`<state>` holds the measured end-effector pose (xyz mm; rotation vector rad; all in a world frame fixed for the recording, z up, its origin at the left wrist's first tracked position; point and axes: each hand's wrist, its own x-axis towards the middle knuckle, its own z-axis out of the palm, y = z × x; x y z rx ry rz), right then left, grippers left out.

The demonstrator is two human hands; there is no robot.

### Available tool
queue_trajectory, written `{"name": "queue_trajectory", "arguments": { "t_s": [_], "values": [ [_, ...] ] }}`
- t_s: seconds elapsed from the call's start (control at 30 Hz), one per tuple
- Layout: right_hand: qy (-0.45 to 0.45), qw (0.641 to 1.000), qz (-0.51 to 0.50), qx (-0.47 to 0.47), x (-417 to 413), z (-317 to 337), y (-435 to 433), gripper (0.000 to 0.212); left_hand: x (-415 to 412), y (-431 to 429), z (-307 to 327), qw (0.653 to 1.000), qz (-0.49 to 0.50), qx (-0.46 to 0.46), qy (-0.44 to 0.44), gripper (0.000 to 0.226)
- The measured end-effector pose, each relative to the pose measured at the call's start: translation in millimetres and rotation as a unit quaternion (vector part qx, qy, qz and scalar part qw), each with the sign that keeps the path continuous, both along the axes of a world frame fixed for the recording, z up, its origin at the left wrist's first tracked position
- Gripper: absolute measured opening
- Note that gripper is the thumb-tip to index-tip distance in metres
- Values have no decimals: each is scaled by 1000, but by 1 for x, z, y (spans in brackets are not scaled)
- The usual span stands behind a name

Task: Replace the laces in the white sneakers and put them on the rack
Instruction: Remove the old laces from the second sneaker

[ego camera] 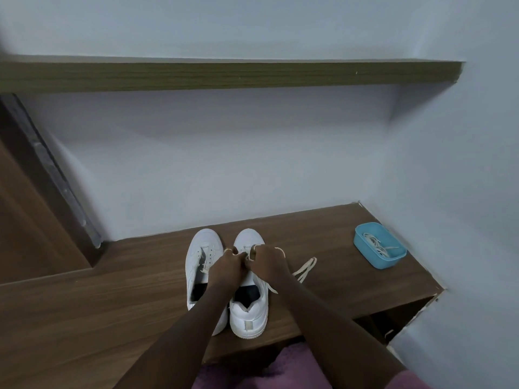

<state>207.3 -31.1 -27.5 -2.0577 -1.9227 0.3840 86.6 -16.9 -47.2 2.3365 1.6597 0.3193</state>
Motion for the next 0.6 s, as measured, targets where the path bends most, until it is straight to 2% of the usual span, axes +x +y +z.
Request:
{"name": "queue_trajectory", "arguments": {
  "t_s": [0.13, 0.37, 0.43, 0.5, 0.6],
  "values": [
    [9, 1000, -12, -27, -1, 1, 2, 6, 6, 3, 0, 1000, -19, 6, 20, 30],
    [43, 998, -48, -21, 4, 11, 7, 19, 20, 8, 6, 998, 1, 28, 51, 28],
    [50, 996, -62, -33, 9, 10, 7, 22, 22, 9, 6, 999, 46, 21, 12, 26],
    [67, 993, -77, -50, 12, 10, 7, 33, 20, 10, 5, 990, 117, -11, -78, 25],
    [82, 991, -91, -53, 14, 8, 11, 35, 12, 17, -2, 940, 245, -87, -223, 22]
  ]
}}
